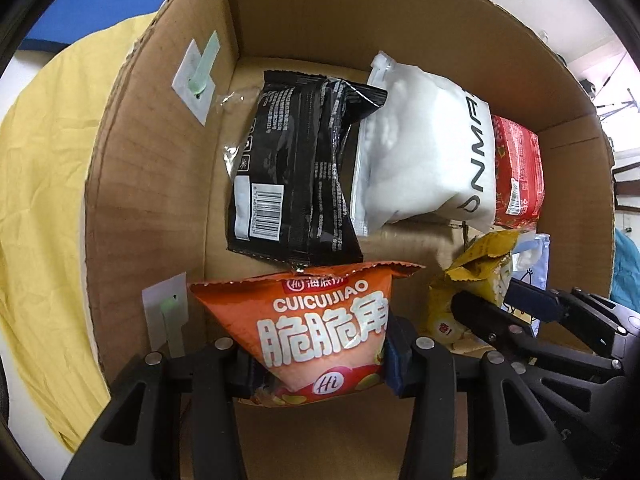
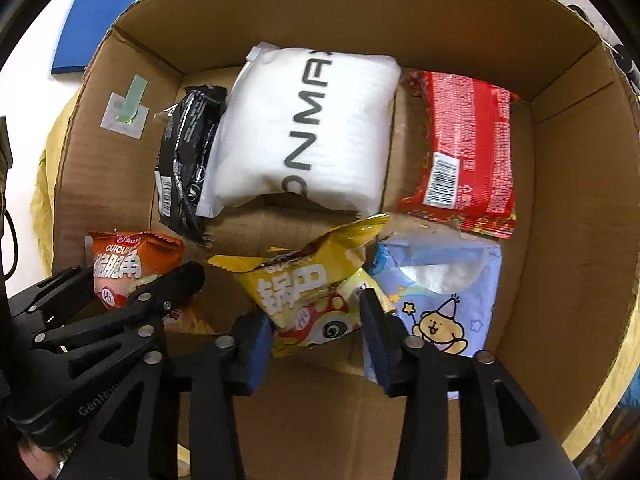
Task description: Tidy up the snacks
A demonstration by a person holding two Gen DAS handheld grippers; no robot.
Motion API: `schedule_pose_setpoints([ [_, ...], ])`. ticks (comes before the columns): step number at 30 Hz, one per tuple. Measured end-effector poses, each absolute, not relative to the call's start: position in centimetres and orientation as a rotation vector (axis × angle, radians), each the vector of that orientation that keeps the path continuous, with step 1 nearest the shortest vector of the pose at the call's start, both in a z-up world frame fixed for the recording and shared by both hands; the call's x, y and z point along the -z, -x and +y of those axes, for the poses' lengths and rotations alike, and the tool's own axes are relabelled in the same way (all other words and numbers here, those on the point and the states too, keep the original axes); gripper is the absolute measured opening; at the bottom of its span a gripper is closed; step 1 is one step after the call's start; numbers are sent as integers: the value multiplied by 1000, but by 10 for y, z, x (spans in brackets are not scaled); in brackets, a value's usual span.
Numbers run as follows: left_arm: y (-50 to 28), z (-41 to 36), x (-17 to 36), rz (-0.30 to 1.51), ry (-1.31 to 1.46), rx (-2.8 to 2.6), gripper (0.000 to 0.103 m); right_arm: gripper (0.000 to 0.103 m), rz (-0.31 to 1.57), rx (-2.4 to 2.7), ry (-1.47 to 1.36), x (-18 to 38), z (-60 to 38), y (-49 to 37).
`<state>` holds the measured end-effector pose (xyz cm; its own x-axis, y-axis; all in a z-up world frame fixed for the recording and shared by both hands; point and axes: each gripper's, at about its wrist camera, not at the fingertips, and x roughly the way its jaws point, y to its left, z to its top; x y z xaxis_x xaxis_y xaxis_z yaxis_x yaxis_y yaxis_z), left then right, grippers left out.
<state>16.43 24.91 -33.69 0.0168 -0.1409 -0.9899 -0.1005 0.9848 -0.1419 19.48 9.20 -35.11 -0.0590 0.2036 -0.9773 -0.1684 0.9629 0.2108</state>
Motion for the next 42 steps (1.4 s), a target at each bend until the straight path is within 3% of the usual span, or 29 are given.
schedule_pose_setpoints([
  [12, -166, 244, 337, 1563, 182, -9, 45, 85, 1572, -272, -37, 331, 60, -201],
  [16, -166, 239, 327, 1547, 167, -33, 50, 86, 1548, -245, -53, 324, 42, -205],
  [18, -166, 240, 321, 1533, 165, -42, 55, 92, 1539, -225, -50, 321, 33, -206],
  [22, -169, 238, 308, 1499, 149, -56, 65, 93, 1523, -190, -5, 320, 27, -206],
  [26, -168, 233, 291, 1450, 141, -68, 86, 103, 1511, -174, 13, 319, 26, -195],
  [29, -165, 230, 279, 1417, 112, -89, 97, 103, 1488, -156, 15, 310, 24, -185],
  [42, -123, 209, 192, 1233, 88, -86, 98, 103, 1325, -129, -37, 212, 4, -130],
])
